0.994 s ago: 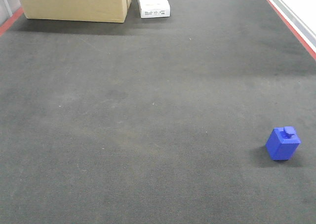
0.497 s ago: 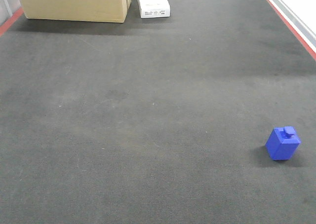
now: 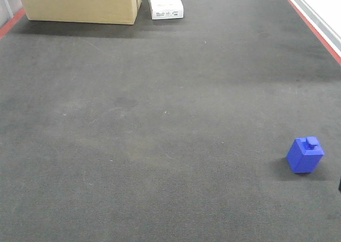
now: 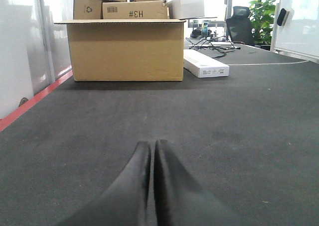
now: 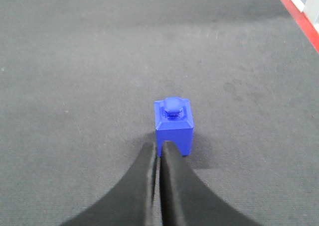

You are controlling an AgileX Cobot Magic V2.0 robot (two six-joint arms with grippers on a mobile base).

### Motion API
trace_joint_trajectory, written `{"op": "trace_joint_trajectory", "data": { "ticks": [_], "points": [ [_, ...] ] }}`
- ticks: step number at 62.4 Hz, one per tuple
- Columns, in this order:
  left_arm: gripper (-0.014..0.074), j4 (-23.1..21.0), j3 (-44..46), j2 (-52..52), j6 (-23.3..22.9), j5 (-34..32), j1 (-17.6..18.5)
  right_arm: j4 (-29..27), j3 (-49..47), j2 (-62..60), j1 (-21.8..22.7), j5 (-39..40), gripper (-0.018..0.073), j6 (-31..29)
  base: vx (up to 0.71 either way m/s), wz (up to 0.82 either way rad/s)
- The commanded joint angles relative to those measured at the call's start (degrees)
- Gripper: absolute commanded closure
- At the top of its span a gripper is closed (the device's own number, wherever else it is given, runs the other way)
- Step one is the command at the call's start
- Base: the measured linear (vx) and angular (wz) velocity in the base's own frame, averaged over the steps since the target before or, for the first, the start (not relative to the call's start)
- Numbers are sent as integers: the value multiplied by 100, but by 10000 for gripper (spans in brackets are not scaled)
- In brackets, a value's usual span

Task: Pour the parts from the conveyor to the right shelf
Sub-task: 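Lower the right gripper over the blue block on the conveyor, then close the right gripper on the blue block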

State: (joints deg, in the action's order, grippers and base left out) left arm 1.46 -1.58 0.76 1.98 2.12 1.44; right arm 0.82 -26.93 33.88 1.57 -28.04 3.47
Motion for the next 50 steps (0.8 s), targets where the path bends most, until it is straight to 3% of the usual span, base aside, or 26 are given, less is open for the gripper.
{"op": "trace_joint_trajectory", "data": {
  "ticks": [1, 17, 25, 33, 50],
  "points": [
    [603, -16, -175, 75, -16, -425, 3, 124, -559, 472, -10, -39, 461, -33, 0, 0],
    [603, -16, -175, 75, -16, -425, 3, 334, -1691, 1960, -10, -890, 178, -33, 0, 0],
    [603, -16, -175, 75, -16, -425, 3, 554, -2221, 2575, -10, -1178, 78, -33, 0, 0],
    [603, -16, -175, 75, -16, -425, 3, 756, -2738, 3192, -10, -1384, 27, -33, 0, 0],
    [603, -16, -175, 75, -16, -425, 3, 803, -3529, 4362, -10, -2066, 26, -82, 0, 0]
  ]
}}
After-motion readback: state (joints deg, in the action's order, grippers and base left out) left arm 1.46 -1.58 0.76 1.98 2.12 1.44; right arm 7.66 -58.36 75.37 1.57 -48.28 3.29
